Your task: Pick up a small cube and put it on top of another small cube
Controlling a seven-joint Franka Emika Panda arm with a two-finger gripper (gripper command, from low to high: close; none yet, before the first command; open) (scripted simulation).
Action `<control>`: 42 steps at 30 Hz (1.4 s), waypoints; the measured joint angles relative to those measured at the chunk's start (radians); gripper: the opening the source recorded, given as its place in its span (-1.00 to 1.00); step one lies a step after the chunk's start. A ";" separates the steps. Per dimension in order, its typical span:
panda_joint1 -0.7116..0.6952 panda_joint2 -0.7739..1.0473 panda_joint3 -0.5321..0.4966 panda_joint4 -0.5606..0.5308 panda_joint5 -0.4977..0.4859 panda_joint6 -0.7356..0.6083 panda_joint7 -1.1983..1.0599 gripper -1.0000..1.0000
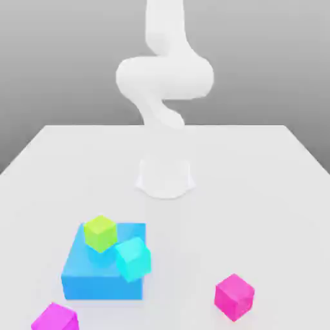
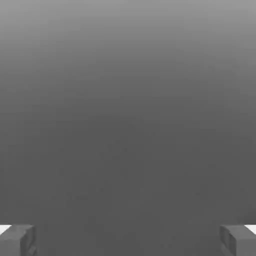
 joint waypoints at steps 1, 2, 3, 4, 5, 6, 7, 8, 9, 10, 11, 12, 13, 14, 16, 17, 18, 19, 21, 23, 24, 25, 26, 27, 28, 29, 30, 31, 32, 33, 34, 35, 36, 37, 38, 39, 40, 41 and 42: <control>0.011 0.039 0.000 -0.009 0.000 0.017 -0.015 0.00; 0.021 0.077 0.001 -0.018 0.001 0.034 -0.030 0.00; 0.030 0.114 0.002 -0.026 0.002 0.050 -0.044 0.00; 0.039 0.151 0.003 -0.035 0.003 0.066 -0.059 0.00; 0.049 0.187 0.004 -0.043 0.003 0.082 -0.073 0.00; 0.058 0.224 0.005 -0.051 0.004 0.098 -0.087 0.00; 0.067 0.260 0.007 -0.060 0.004 0.114 -0.101 0.00; 0.075 0.296 0.009 -0.068 0.005 0.129 -0.116 0.00; 0.084 0.333 0.011 -0.076 0.006 0.145 -0.130 0.00; 0.092 0.369 0.013 -0.085 0.006 0.161 -0.144 0.00; 0.099 0.405 0.016 -0.093 0.007 0.177 -0.158 0.00; 0.106 0.441 0.020 -0.101 0.008 0.193 -0.173 0.00; 0.113 0.477 0.023 -0.109 0.008 0.209 -0.186 0.00; 0.120 0.514 0.027 -0.118 0.008 0.225 -0.200 0.00; 0.131 0.586 0.037 -0.134 0.006 0.256 -0.227 0.00; 0.140 0.622 0.041 -0.143 0.005 0.272 -0.239 0.00; 0.149 0.659 0.046 -0.151 0.002 0.288 -0.251 0.00; 0.155 0.695 0.053 -0.159 -0.002 0.303 -0.262 0.00; 0.170 0.768 0.057 -0.176 -0.010 0.335 -0.283 0.00; 0.179 0.840 0.062 -0.192 -0.021 0.367 -0.303 0.00; 0.183 0.877 0.066 -0.201 -0.029 0.383 -0.311 0.00; 0.186 0.913 0.066 -0.203 -0.037 0.404 -0.313 0.00; 0.190 0.949 0.063 -0.200 -0.043 0.430 -0.313 0.00; 0.194 0.986 0.059 -0.195 -0.050 0.457 -0.310 0.00; 0.198 1.022 0.055 -0.190 -0.056 0.485 -0.306 0.00; 0.203 1.058 0.049 -0.183 -0.061 0.514 -0.303 0.00; 0.207 1.093 0.044 -0.177 -0.066 0.542 -0.299 -1.00; 0.207 1.093 0.044 -0.177 -0.066 0.542 -0.299 -1.00; 0.207 1.093 0.044 -0.177 -0.066 0.542 -0.299 -1.00; 0.207 1.093 0.044 -0.177 -0.067 0.541 -0.299 -1.00; 0.207 1.093 0.044 -0.177 -0.067 0.541 -0.298 -1.00; 0.207 1.093 0.044 -0.177 -0.067 0.541 -0.298 -1.00; 0.209 1.110 0.042 -0.174 -0.070 0.555 -0.296 -1.00; 0.207 1.101 0.044 -0.175 -0.069 0.547 -0.297 -1.00; 0.204 1.078 0.047 -0.180 -0.066 0.529 -0.299 -1.00; 0.201 1.049 0.052 -0.186 -0.062 0.505 -0.303 -1.00; 0.197 1.016 0.057 -0.192 -0.056 0.479 -0.307 -1.00; 0.194 0.981 0.061 -0.199 -0.050 0.451 -0.312 -1.00; 0.191 0.946 0.064 -0.206 -0.043 0.423 -0.316 -1.00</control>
